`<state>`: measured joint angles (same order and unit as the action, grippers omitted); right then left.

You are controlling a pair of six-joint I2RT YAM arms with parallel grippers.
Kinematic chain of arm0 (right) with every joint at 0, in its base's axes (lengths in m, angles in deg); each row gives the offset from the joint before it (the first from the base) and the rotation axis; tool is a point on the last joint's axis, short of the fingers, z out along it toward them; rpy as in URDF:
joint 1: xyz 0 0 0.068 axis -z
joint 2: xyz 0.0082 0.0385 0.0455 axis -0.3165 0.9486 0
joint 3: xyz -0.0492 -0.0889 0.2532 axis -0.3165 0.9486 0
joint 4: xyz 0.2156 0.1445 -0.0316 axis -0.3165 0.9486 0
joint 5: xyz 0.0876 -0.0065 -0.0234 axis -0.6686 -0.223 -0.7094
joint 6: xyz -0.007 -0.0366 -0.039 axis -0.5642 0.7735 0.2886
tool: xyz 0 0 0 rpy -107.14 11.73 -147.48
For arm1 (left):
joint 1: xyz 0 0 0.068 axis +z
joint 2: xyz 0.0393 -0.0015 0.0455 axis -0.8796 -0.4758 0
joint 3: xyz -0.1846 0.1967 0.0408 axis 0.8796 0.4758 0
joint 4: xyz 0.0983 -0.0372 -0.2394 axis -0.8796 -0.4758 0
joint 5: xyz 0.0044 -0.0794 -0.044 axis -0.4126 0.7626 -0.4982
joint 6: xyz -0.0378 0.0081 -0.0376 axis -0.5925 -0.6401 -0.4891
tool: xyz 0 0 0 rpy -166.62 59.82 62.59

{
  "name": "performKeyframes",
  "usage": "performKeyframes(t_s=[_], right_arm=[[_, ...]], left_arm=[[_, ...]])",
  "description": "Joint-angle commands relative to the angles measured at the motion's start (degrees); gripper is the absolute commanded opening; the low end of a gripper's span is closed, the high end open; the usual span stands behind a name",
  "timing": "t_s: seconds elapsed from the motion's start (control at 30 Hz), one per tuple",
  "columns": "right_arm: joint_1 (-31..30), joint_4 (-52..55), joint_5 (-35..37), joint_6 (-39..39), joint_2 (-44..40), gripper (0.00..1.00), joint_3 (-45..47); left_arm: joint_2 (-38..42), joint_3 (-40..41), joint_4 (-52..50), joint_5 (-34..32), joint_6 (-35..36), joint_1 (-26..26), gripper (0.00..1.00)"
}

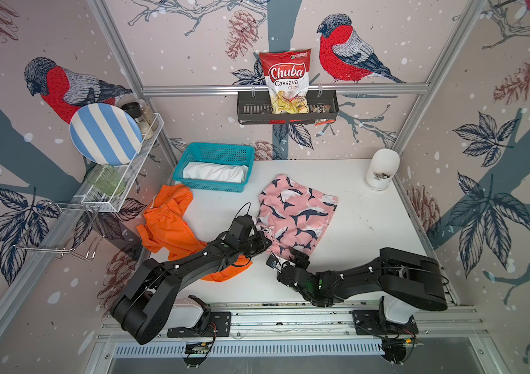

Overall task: Roll up the shorts
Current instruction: Roll the shorts at the center of the board.

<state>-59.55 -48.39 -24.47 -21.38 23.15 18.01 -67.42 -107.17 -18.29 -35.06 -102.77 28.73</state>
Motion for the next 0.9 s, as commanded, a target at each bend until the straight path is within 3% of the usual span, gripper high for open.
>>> performKeyframes(t_s=[0.0,0.1,0.13,0.17,0.23,0.33,0.43,0.57,0.67,0.87], right_arm=[[0.3,-7.9,3.1,4.7,0.2,0.76,0.4],[0.2,-8.4,2.6,5.0,-0.7,0.65,0.9],[0.2,-7.8,2.0,4.6,-1.1,0.55,0.9],[0.2,-6.7,1.2,3.9,-1.7,0.38,0.9],[0.2,-3.7,-0.2,1.8,-2.5,0.2,0.5],[0.5,3.7,-2.4,-3.9,-3.2,0.05,-1.4],[1.2,10.7,-8.5,-12.0,-5.0,0.0,-2.8],[4.6,17.3,-22.3,-25.2,-6.2,0.0,-4.5],[7.3,16.4,-33.1,-32.8,-6.8,0.0,-4.1],[16.4,8.5,-56.1,-42.5,-4.0,0.0,-2.9]], left_arm=[[0.6,0.0,-0.6,0.6,-0.1,0.1,0.09],[0.7,0.5,-0.4,0.2,-0.2,0.2,0.09],[0.7,0.8,-0.2,0.1,-0.3,0.2,0.09],[0.5,0.9,0.0,0.2,-0.3,0.3,0.09],[0.1,0.8,0.1,0.3,-0.1,0.6,0.09],[-0.7,-0.1,-0.9,-1.1,1.5,0.8,0.15],[-2.9,-1.7,-2.0,-2.2,4.0,1.9,0.24],[-6.1,-4.0,-2.5,-2.6,6.9,4.8,0.33],[-6.8,-5.7,-5.4,-4.1,9.9,6.7,0.41],[-3.9,-7.1,-13.2,-8.5,15.5,11.4,0.44]])
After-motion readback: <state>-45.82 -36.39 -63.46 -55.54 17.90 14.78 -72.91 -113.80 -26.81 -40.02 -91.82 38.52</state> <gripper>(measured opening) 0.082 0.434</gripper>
